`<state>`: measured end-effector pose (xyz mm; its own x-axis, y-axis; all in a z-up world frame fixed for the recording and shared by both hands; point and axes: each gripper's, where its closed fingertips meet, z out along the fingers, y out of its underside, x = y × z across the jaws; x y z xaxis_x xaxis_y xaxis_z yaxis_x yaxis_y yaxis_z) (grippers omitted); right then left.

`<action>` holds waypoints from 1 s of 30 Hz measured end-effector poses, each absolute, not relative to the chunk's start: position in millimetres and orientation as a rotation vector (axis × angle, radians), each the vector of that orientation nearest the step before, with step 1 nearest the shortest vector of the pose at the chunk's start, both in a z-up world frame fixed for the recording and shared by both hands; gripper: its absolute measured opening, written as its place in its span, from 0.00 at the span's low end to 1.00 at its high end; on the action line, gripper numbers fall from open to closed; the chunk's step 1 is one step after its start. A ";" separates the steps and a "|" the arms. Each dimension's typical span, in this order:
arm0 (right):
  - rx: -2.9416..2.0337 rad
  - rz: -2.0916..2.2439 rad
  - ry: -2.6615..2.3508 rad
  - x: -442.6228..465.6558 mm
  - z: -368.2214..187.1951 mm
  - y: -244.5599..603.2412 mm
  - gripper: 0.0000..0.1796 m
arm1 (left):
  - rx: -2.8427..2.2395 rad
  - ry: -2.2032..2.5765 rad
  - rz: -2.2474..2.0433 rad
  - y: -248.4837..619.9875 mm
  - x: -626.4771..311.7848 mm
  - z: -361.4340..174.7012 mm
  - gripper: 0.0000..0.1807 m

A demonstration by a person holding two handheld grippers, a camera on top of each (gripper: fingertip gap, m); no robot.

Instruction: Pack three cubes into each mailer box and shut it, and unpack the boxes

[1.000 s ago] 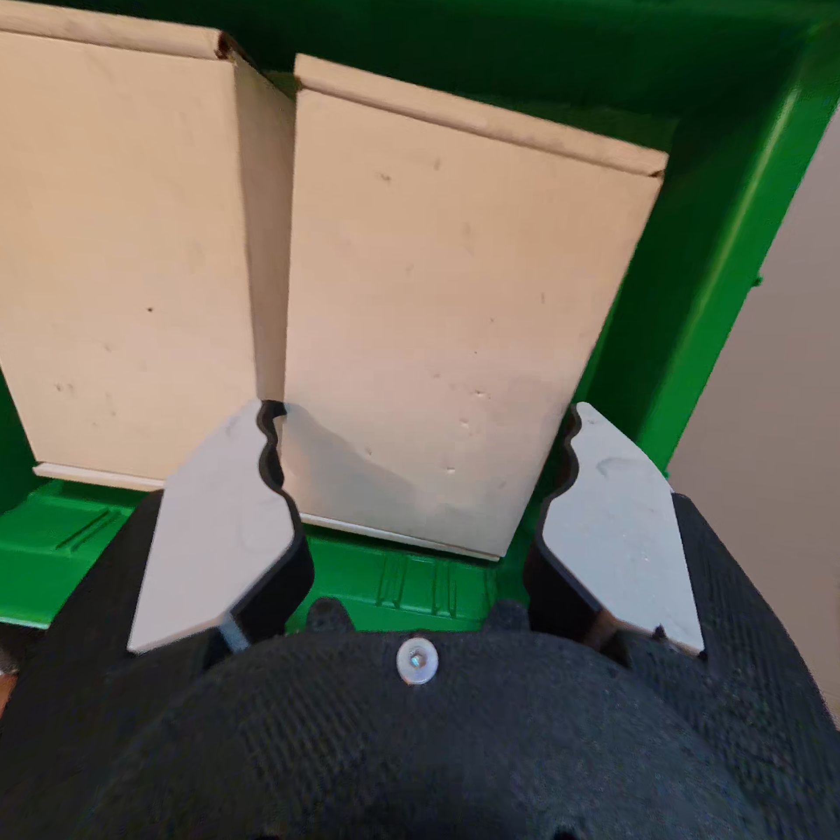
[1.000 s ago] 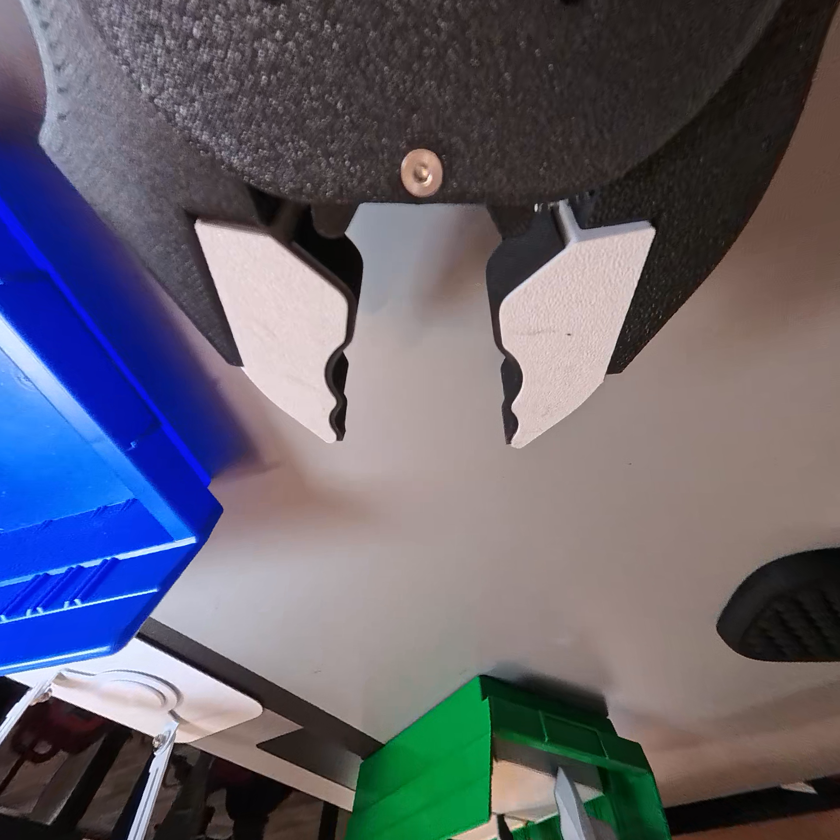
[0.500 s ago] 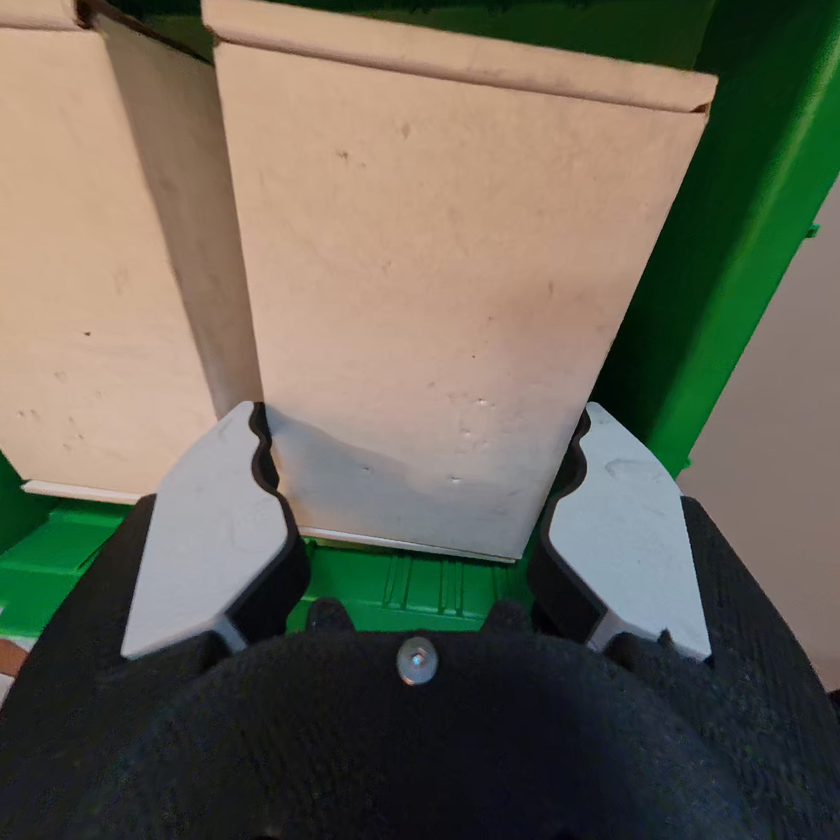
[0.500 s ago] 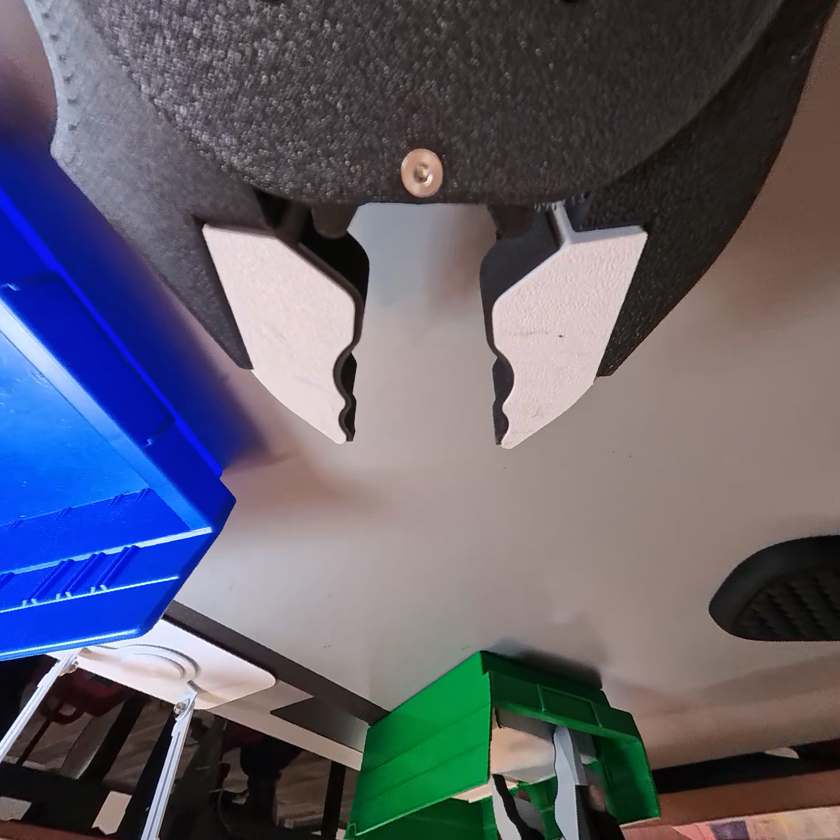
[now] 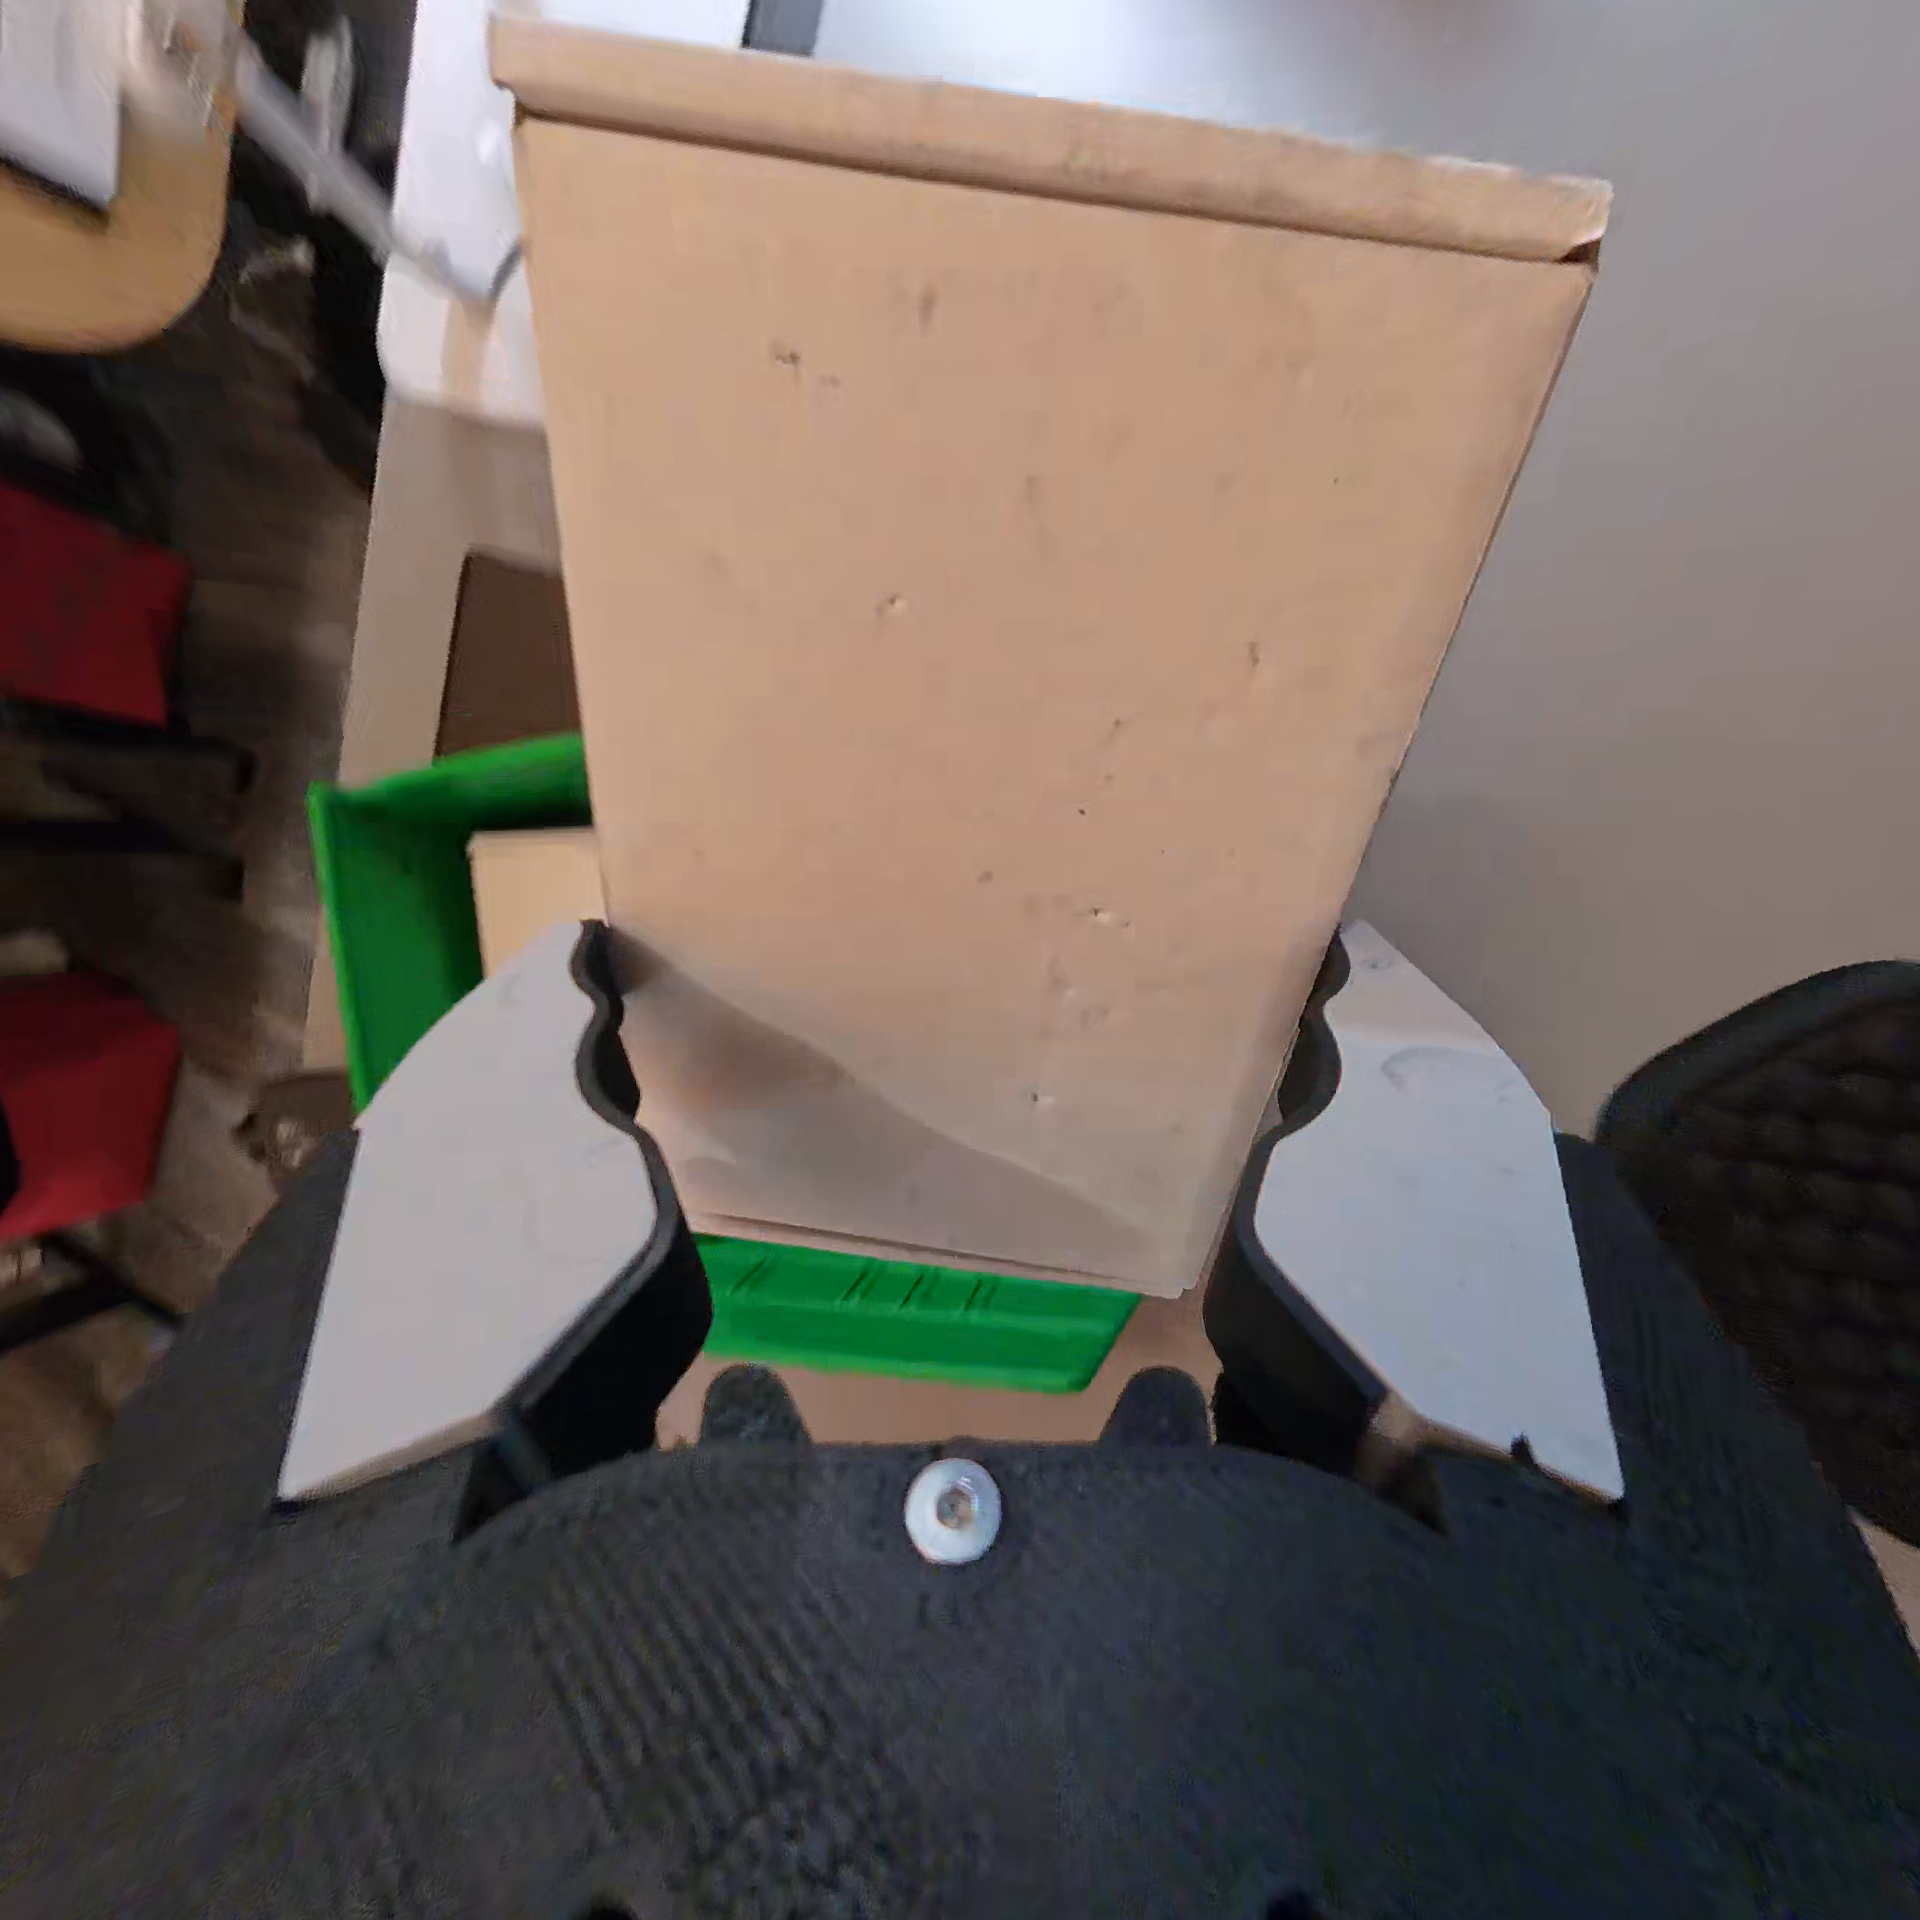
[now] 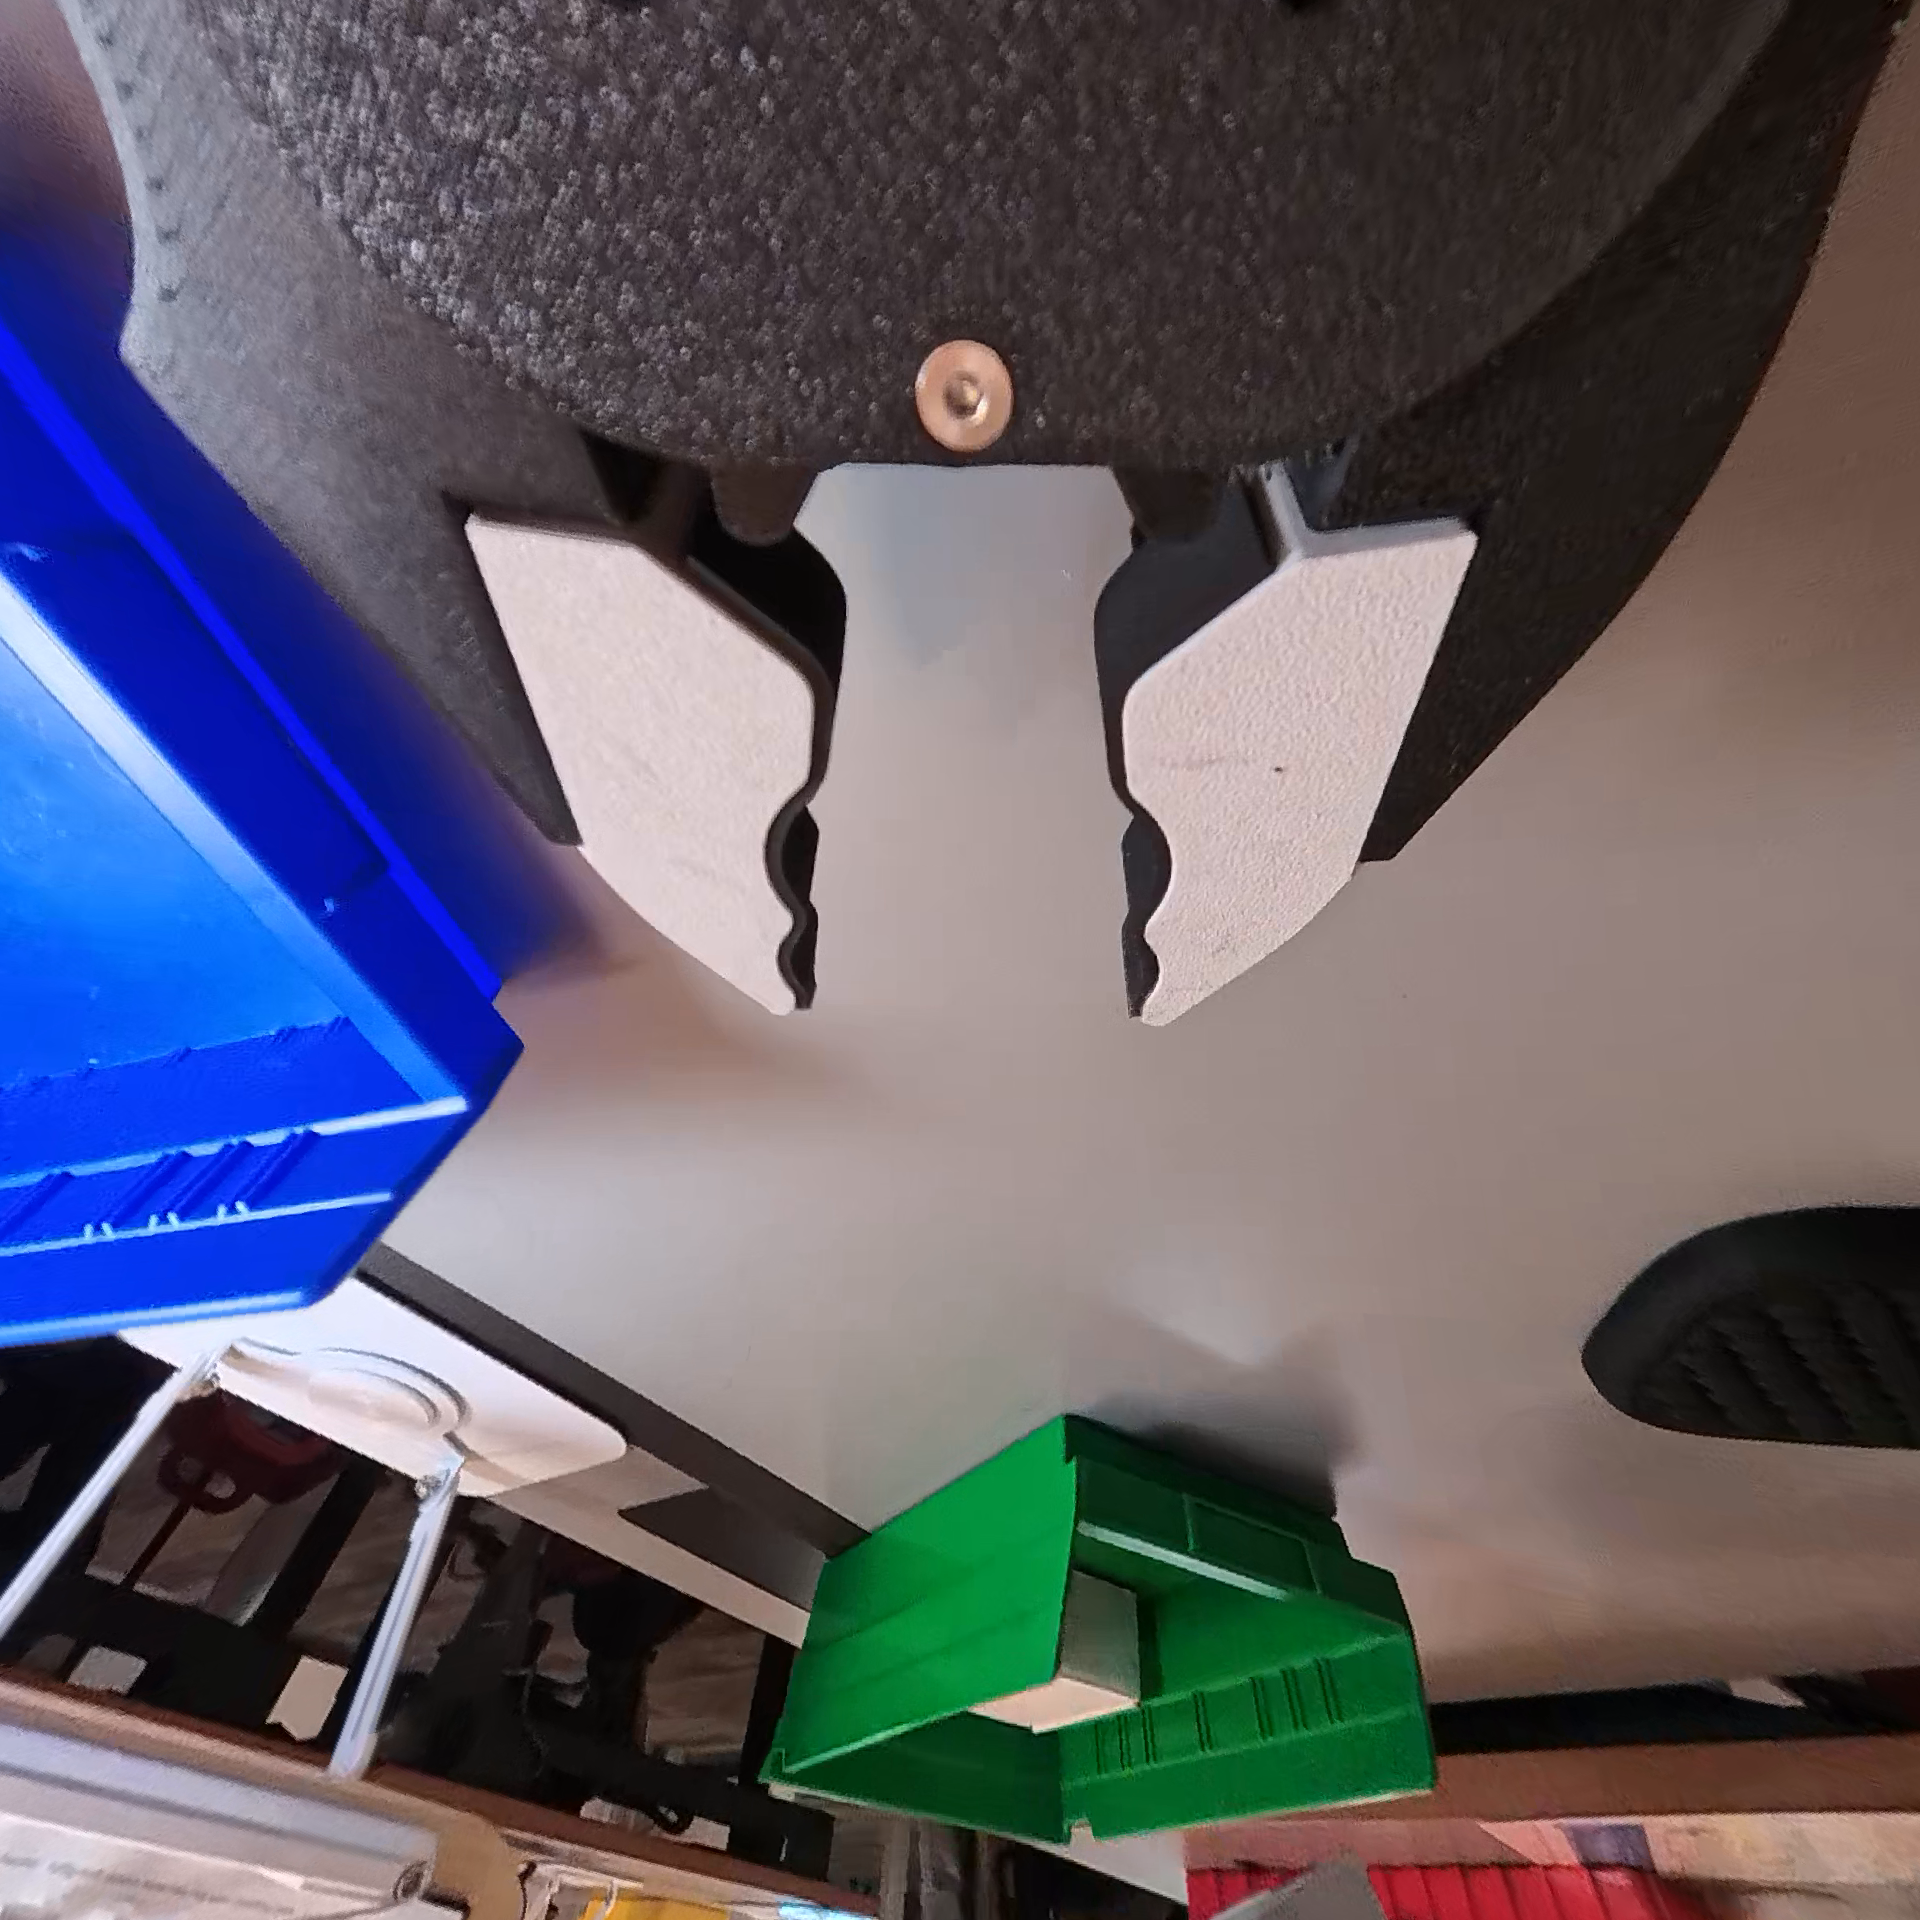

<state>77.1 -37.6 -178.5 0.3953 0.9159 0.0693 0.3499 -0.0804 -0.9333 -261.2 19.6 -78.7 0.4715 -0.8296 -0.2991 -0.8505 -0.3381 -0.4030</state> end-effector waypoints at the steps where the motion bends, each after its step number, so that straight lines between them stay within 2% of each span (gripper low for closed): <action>1: -1.629 0.698 -1.138 73.8 -176.0 -38.9 0.32 | -2.182 1.422 0.021 11.1 -242.3 -78.4 0.68; 9: -1.547 0.643 -1.251 42.5 -175.8 -62.9 0.35 | -2.138 1.615 -0.141 -43.6 -115.6 -146.4 0.68; 14: -1.578 0.665 -1.332 37.8 -190.3 -72.5 0.43 | -2.197 1.636 -0.159 -52.0 -69.9 -190.9 0.68; 16: -1.598 0.656 -1.335 40.8 -194.6 -69.8 0.43 | -2.214 1.646 -0.158 -53.6 -58.2 -203.6 0.68; 26: -1.633 0.487 -1.444 51.8 -218.5 -64.6 0.41 | -2.169 1.645 -0.179 -56.0 -21.3 -227.3 0.68; 30: -1.627 0.470 -1.453 52.4 -219.8 -64.9 0.37 | -2.064 1.566 -0.254 -55.1 -17.9 -218.2 0.62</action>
<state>52.4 -64.9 -219.8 0.2442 0.9324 0.2664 0.6001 0.0705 -0.7968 -17.9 -55.1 -218.2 0.3099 -0.9364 -0.1647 -0.8362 -0.1860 -0.5160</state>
